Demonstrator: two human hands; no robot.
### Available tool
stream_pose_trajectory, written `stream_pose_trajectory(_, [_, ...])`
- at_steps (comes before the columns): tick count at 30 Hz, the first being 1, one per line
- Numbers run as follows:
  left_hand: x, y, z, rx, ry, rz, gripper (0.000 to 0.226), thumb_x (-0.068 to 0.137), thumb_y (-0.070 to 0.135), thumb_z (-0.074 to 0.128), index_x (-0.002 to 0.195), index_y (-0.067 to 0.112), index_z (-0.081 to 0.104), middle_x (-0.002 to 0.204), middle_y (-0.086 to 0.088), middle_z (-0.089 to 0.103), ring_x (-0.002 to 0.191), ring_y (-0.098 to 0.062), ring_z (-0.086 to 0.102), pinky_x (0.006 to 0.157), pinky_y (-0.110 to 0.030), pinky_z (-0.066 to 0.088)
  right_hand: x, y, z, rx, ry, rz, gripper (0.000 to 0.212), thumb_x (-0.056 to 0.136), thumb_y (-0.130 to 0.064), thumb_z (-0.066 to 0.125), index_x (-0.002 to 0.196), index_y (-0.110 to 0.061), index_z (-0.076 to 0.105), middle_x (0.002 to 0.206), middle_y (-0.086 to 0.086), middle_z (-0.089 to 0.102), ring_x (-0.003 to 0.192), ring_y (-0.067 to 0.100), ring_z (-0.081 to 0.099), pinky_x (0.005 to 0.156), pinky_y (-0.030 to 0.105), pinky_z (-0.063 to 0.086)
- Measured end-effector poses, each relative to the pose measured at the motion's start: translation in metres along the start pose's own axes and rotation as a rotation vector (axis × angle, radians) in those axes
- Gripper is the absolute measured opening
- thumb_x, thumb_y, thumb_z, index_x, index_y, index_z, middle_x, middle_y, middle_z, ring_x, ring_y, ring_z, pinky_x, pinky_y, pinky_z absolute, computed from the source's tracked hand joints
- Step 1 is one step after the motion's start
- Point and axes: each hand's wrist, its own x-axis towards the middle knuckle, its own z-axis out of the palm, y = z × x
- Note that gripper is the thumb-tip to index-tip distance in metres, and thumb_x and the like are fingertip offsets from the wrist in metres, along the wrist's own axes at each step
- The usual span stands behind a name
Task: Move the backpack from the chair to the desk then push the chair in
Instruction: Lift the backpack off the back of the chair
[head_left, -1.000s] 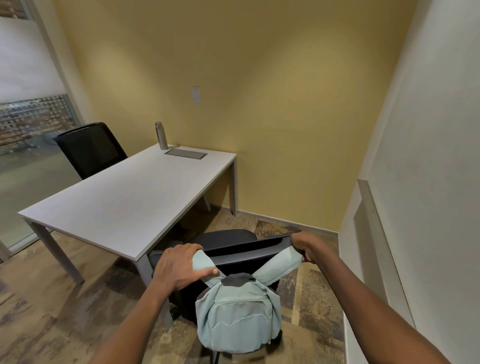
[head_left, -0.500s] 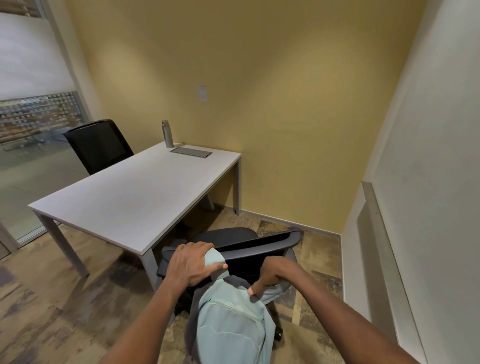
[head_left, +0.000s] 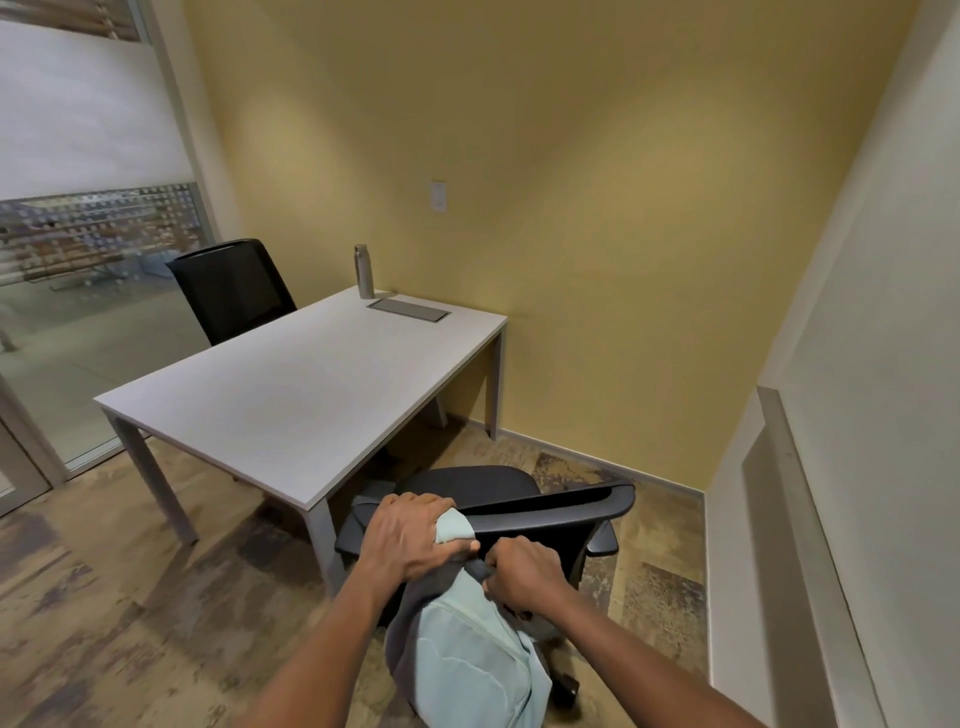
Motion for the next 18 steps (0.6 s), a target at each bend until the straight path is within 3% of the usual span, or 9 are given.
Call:
stream_pose_trajectory(2, [-0.002, -0.004, 0.003, 0.010, -0.017, 0.001, 0.096, 0.069, 0.097, 0.011, 0.122, 0.034, 0.061, 0.123, 0.007, 0.068, 0.104, -0.020, 0.063, 0.091, -0.040, 0.043, -0.001, -0.006, 0.005, -0.062, 0.027, -0.002, 0.040, 0.086, -0.025, 0.063, 0.058, -0.024, 0.033, 0.088, 0.003, 0.054, 0.110, 0.034, 0.054, 0.099, 0.051, 0.033])
stream_pose_trajectory(4, [-0.005, -0.012, 0.005, 0.004, -0.037, -0.011, 0.087, 0.072, 0.096, 0.022, 0.122, 0.035, 0.059, 0.125, 0.008, 0.067, 0.107, -0.019, 0.061, 0.093, -0.040, 0.042, 0.000, -0.011, 0.005, -0.064, 0.017, -0.034, 0.038, 0.085, -0.021, 0.061, 0.058, -0.023, 0.035, 0.080, 0.001, 0.051, 0.107, 0.033, 0.055, 0.105, 0.054, 0.029])
stream_pose_trajectory(5, [-0.004, -0.015, 0.004, 0.002, -0.050, -0.013, 0.085, 0.072, 0.095, 0.026, 0.124, 0.036, 0.058, 0.128, 0.009, 0.065, 0.110, -0.019, 0.060, 0.095, -0.040, 0.041, 0.000, -0.012, 0.000, -0.033, 0.002, -0.062, 0.038, 0.085, -0.018, 0.060, 0.056, -0.022, 0.036, 0.072, 0.001, 0.049, 0.097, 0.031, 0.058, 0.100, 0.047, 0.036])
stream_pose_trajectory(6, [-0.001, -0.018, 0.002, -0.002, -0.065, -0.015, 0.084, 0.072, 0.095, 0.029, 0.126, 0.036, 0.056, 0.130, 0.009, 0.064, 0.113, -0.019, 0.059, 0.096, -0.040, 0.040, 0.001, -0.011, -0.004, 0.006, -0.010, -0.090, 0.038, 0.084, -0.016, 0.060, 0.055, -0.020, 0.036, 0.064, 0.000, 0.045, 0.081, 0.028, 0.057, 0.085, 0.036, 0.043])
stream_pose_trajectory(8, [0.005, -0.025, -0.004, -0.006, -0.101, -0.016, 0.088, 0.070, 0.096, 0.030, 0.129, 0.036, 0.054, 0.134, 0.009, 0.060, 0.116, -0.019, 0.056, 0.097, -0.040, 0.039, 0.006, -0.009, -0.011, 0.086, -0.036, -0.102, 0.038, 0.084, -0.013, 0.059, 0.052, -0.017, 0.039, 0.057, 0.001, 0.042, 0.061, 0.024, 0.045, 0.052, 0.025, 0.033])
stream_pose_trajectory(9, [0.007, -0.028, -0.006, -0.014, -0.124, -0.020, 0.090, 0.068, 0.097, 0.031, 0.130, 0.035, 0.053, 0.134, 0.009, 0.059, 0.117, -0.019, 0.055, 0.097, -0.040, 0.039, 0.007, -0.009, -0.013, 0.119, -0.038, -0.084, 0.037, 0.084, -0.014, 0.059, 0.051, -0.016, 0.041, 0.057, 0.003, 0.044, 0.060, 0.024, 0.043, 0.048, 0.026, 0.030])
stream_pose_trajectory(14, [0.004, -0.046, -0.013, -0.077, -0.145, -0.059, 0.098, 0.060, 0.102, 0.029, 0.127, 0.034, 0.052, 0.129, 0.009, 0.060, 0.114, -0.017, 0.055, 0.099, -0.040, 0.039, 0.003, -0.012, -0.014, 0.354, 0.012, -0.036, 0.027, 0.073, -0.018, 0.058, 0.053, -0.010, 0.043, 0.057, 0.011, 0.040, 0.052, 0.021, 0.033, 0.051, 0.036, 0.027])
stream_pose_trajectory(18, [-0.003, -0.060, -0.026, -0.134, -0.113, -0.159, 0.091, 0.066, 0.099, 0.024, 0.123, 0.034, 0.053, 0.125, 0.008, 0.060, 0.112, -0.017, 0.054, 0.102, -0.045, 0.035, -0.001, -0.027, -0.016, 0.491, 0.103, -0.095, 0.031, 0.075, -0.026, 0.056, 0.052, -0.014, 0.039, 0.053, 0.007, 0.034, 0.048, 0.017, 0.027, 0.052, 0.034, 0.025])
